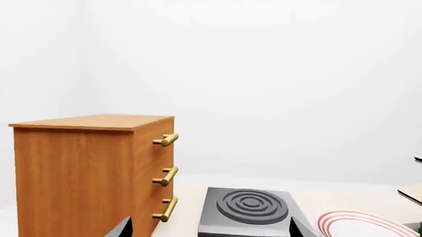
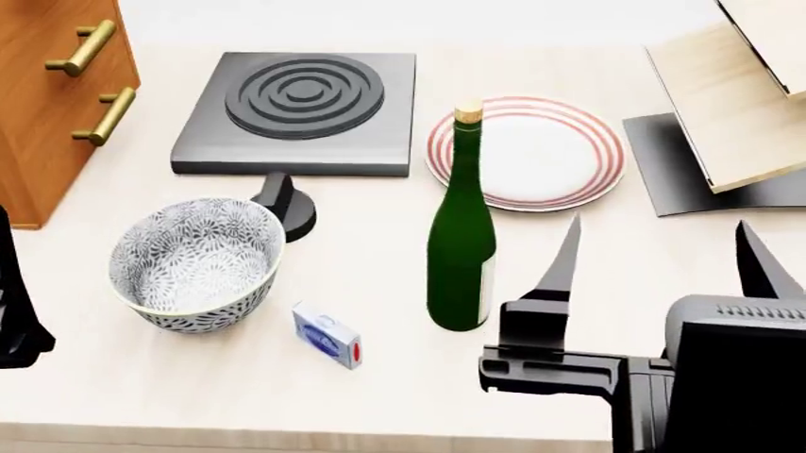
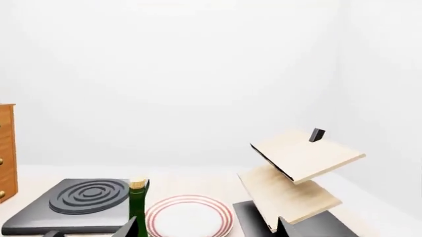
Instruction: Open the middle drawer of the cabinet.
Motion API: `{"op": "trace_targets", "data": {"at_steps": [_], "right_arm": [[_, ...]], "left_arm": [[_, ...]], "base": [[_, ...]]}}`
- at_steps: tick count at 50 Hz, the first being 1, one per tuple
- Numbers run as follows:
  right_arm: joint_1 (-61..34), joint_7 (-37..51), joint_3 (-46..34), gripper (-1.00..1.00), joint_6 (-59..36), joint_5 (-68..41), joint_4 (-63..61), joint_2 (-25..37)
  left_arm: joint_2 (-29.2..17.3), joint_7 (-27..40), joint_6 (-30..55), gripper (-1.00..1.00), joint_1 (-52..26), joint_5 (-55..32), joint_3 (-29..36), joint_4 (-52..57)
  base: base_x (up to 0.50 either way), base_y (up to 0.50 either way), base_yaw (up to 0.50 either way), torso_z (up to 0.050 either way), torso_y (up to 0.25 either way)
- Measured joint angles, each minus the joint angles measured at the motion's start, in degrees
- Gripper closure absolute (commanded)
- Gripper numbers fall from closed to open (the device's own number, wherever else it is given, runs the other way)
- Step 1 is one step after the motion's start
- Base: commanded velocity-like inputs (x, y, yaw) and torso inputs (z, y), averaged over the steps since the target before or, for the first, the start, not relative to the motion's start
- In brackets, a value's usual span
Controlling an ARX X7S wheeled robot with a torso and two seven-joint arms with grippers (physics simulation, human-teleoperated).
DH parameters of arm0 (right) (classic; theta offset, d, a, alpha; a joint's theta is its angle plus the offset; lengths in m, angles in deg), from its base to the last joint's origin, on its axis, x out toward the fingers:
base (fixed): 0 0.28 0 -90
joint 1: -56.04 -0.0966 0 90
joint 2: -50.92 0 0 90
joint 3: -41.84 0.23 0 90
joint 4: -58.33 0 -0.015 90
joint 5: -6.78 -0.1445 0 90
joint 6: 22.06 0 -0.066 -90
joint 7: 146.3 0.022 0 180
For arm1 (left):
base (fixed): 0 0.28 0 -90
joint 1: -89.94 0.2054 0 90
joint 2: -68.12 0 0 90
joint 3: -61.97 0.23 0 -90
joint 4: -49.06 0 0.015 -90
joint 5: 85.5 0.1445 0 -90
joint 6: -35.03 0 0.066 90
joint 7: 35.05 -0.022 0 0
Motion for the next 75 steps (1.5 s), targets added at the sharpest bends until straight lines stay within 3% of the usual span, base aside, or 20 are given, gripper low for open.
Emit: {"op": "trace_targets", "data": {"at_steps": [46, 65, 75], "right_arm": [[1.0, 7.6, 0.9, -1.00, 3.4, -8.0, -0.6, 3.6], [1.2, 9.9, 0.2, -1.00, 4.8, -10.2, -0.3, 5.2], [1.6, 10.9, -0.4, -1.00, 5.9, -10.7, 0.1, 6.0]], "left_arm": [[-1.2, 1.6, -0.6, -1.00, 0.7, -0.7, -0.1, 0.7], [-3.5, 3.0, -1.8, -1.00, 0.3, 2.3, 2.0, 0.3], [-8.2, 3.9, -4.3, -1.00, -0.3, 8.6, 6.5, -1.7]], "base": [[0.50, 0.00, 0.00, 0.000, 0.001], [0.00, 0.00, 0.00, 0.000, 0.000], [0.00, 0.00, 0.00, 0.000, 0.000]]}}
